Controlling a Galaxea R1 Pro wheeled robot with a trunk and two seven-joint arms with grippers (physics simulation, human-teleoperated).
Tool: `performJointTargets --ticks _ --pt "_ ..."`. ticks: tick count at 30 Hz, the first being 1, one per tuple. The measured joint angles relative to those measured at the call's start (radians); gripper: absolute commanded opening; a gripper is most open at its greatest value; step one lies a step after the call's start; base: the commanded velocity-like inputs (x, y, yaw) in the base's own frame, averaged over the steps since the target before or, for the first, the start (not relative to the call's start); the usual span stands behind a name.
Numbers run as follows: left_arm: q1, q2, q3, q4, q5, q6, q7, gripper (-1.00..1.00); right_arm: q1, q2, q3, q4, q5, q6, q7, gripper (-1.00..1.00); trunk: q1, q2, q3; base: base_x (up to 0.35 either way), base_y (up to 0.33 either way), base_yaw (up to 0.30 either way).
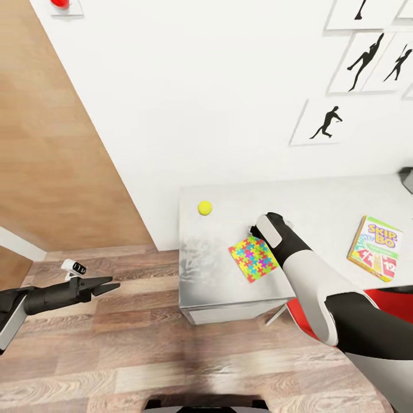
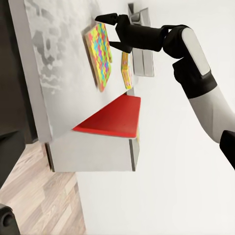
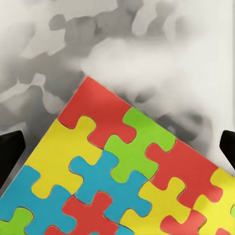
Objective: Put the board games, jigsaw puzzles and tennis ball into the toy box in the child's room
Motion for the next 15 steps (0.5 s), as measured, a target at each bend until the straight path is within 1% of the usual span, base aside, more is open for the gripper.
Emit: performJointTargets --ticks 11,15 --pt "0.000 0.000 0.000 0.000 0.000 0.000 0.000 1.00 0.000 0.001 0.002 0.000 0.003 0.001 0.000 1.00 0.000 0.000 0.000 -0.121 0.055 0.000" --pt "0.000 0.000 0.000 0.000 0.000 0.000 0.000 1.00 0.000 0.001 0.015 0.000 -0.001 0.001 0.000 1.00 0.000 0.000 0.000 -0.112 0.041 0.000"
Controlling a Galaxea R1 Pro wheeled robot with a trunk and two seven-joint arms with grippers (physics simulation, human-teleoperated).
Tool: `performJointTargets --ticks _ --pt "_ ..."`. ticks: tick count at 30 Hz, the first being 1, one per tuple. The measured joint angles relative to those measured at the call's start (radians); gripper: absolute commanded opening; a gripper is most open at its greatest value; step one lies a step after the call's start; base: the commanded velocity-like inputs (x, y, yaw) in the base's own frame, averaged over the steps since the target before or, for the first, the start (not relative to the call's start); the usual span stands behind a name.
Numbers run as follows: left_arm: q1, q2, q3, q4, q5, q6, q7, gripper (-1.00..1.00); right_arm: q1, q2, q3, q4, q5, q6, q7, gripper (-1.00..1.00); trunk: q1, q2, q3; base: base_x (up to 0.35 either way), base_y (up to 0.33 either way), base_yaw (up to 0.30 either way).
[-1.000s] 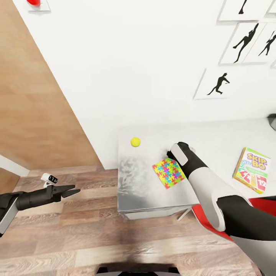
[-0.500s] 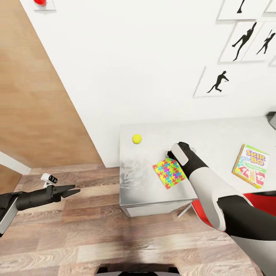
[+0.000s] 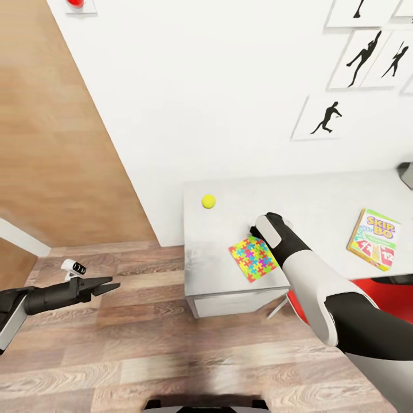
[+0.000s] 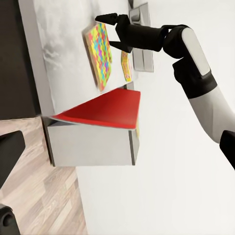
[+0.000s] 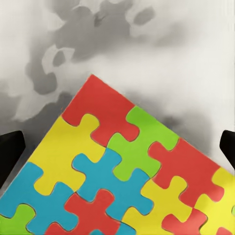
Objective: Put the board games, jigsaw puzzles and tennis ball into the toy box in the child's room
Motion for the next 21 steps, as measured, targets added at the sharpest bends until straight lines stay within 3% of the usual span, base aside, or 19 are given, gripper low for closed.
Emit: performJointTargets --ticks 21 --pt "0.000 -0.001 0.000 0.000 0.000 0.000 0.000 1.00 0.000 0.000 0.007 0.001 0.004 0.003 0.000 1.00 0.000 0.000 0.000 -0.092 0.123 0.000"
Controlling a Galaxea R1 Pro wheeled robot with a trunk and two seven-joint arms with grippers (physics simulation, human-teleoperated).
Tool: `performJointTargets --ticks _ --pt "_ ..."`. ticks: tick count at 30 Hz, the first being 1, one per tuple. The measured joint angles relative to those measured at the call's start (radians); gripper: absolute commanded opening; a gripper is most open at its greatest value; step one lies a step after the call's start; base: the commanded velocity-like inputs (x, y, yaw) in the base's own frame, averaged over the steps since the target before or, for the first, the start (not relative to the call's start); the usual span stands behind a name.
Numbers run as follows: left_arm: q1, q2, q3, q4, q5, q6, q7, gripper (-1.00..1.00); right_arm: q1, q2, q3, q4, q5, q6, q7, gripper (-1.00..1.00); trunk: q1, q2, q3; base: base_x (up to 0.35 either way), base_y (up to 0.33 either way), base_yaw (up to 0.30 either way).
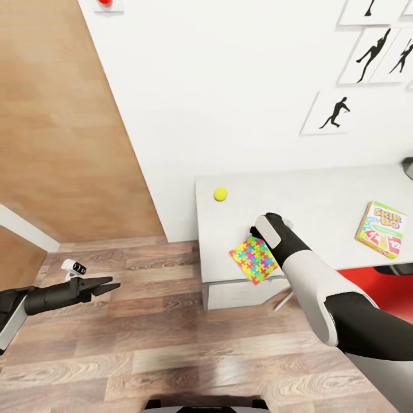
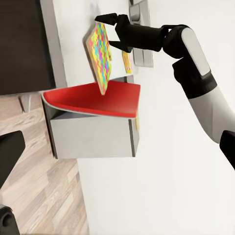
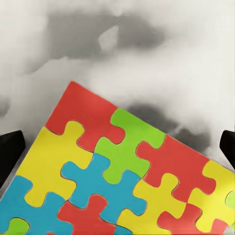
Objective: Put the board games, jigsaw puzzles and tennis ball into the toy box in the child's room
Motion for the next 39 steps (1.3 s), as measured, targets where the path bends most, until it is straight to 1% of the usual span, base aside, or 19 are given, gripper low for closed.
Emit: performJointTargets --ticks 26,34,39 --pt "0.000 0.000 -0.001 0.000 0.000 0.000 0.000 1.00 0.000 0.002 0.000 0.000 -0.004 -0.002 0.000 1.00 0.000 0.000 0.000 -0.068 0.014 0.000" --pt "0.000 0.001 -0.001 0.001 0.000 0.000 0.000 1.00 0.000 -0.001 -0.001 0.000 -0.012 -0.004 0.001 1.00 0.000 0.000 0.000 -0.016 0.003 0.000" --pt "0.000 0.001 -0.001 0.000 0.000 0.000 0.000 1.00 0.000 0.000 -0.001 0.000 -0.009 -0.003 0.001 1.00 0.000 0.000 0.000 -0.001 0.000 0.000"
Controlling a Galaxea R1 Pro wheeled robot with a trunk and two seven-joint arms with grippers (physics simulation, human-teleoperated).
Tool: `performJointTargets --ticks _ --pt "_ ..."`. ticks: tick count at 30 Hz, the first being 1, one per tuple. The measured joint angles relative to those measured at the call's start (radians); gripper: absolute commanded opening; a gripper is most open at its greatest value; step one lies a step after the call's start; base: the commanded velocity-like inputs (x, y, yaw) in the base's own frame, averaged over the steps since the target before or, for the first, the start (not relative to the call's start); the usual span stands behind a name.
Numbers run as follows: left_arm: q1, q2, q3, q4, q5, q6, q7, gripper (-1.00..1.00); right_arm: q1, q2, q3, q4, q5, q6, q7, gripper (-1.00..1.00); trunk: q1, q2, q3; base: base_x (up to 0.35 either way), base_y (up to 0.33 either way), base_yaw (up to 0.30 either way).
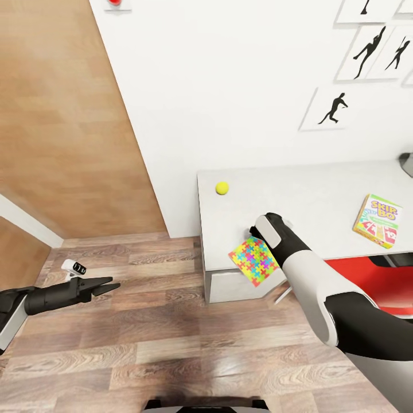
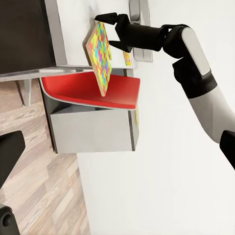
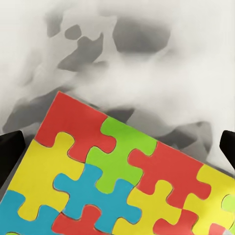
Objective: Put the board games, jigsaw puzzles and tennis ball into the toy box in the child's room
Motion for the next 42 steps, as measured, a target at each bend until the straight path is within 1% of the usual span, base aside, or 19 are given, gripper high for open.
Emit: performJointTargets --ticks 11,21,42 --pt "0.000 0.000 0.001 0.000 0.000 0.000 0.000 1.00 0.000 -0.001 0.000 0.000 0.005 -0.001 0.000 1.00 0.000 0.000 0.000 -0.058 0.013 0.000" --pt "0.000 -0.001 0.000 0.000 0.000 0.000 0.000 1.00 0.000 -0.002 -0.004 -0.001 -0.002 -0.002 0.000 1.00 0.000 0.000 0.001 -0.003 0.001 0.000" --pt "0.000 0.001 0.001 0.001 0.000 0.000 0.000 1.00 0.000 -0.002 -0.005 -0.004 -0.003 -0.003 -0.002 1.00 0.000 0.000 0.032 0.000 0.000 0.000"
